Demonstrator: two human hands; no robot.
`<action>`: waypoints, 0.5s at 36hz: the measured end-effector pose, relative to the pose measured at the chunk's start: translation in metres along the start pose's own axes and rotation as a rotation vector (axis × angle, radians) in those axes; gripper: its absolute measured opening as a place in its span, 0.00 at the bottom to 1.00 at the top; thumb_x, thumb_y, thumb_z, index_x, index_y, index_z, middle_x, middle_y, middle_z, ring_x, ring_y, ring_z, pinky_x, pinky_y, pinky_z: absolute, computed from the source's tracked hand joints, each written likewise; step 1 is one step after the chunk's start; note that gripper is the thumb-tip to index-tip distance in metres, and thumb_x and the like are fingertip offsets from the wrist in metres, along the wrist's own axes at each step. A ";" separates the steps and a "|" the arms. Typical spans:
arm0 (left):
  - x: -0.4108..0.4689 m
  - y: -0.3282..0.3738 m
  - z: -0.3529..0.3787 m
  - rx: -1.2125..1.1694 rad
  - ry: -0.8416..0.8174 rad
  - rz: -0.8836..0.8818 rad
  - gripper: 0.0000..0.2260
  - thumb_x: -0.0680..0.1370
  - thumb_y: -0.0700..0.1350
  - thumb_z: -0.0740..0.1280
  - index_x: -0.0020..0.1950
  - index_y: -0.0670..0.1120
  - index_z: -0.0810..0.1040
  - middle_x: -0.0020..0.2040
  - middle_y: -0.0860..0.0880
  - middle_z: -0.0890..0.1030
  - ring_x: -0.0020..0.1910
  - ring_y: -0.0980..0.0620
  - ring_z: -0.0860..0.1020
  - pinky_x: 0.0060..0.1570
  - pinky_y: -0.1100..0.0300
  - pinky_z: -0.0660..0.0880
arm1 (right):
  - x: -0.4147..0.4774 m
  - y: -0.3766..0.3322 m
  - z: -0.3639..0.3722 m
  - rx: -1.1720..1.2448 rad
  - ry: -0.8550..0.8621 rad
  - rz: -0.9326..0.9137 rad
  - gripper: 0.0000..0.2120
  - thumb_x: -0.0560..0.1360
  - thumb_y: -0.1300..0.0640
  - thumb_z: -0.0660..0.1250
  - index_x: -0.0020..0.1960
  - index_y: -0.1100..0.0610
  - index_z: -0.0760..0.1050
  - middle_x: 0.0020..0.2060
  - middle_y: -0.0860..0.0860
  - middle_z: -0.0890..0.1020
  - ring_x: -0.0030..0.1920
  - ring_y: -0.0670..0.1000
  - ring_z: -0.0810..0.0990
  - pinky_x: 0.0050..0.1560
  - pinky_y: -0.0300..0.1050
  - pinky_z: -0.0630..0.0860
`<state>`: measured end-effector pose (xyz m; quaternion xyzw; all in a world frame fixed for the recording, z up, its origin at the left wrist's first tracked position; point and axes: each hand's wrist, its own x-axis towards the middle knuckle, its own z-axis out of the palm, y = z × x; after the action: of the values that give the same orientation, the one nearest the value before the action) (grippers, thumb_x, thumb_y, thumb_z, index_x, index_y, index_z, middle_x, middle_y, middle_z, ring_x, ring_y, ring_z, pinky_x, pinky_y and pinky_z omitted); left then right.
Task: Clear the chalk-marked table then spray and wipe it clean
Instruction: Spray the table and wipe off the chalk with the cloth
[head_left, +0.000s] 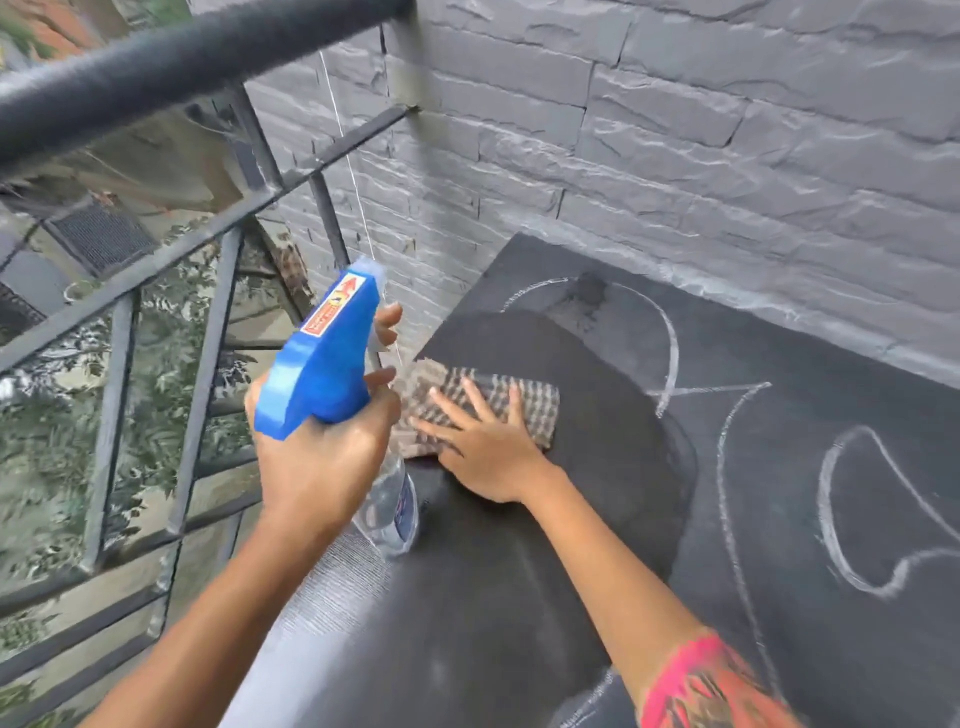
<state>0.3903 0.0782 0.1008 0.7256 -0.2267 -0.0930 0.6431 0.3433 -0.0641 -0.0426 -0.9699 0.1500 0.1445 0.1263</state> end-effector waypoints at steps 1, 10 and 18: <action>0.000 0.001 0.001 -0.005 -0.020 0.004 0.15 0.66 0.35 0.67 0.39 0.56 0.75 0.31 0.69 0.79 0.33 0.71 0.77 0.34 0.78 0.70 | -0.016 0.006 0.005 0.003 0.000 0.020 0.23 0.80 0.47 0.43 0.74 0.34 0.44 0.75 0.41 0.39 0.74 0.53 0.31 0.65 0.72 0.29; 0.005 -0.004 -0.004 0.015 -0.027 -0.003 0.15 0.70 0.28 0.65 0.43 0.48 0.77 0.38 0.61 0.80 0.32 0.70 0.76 0.35 0.79 0.69 | -0.066 0.104 0.001 0.110 0.099 0.415 0.23 0.81 0.45 0.45 0.72 0.31 0.42 0.74 0.37 0.38 0.74 0.50 0.33 0.68 0.70 0.31; 0.009 -0.009 -0.002 -0.012 -0.036 0.005 0.12 0.65 0.32 0.65 0.40 0.49 0.75 0.33 0.55 0.79 0.38 0.67 0.80 0.42 0.72 0.72 | 0.068 0.115 -0.049 0.222 0.125 0.538 0.24 0.80 0.45 0.44 0.74 0.36 0.43 0.76 0.43 0.39 0.75 0.59 0.35 0.64 0.77 0.36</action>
<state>0.4007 0.0770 0.0941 0.7194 -0.2396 -0.1058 0.6433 0.3796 -0.2018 -0.0422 -0.8826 0.4240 0.0955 0.1794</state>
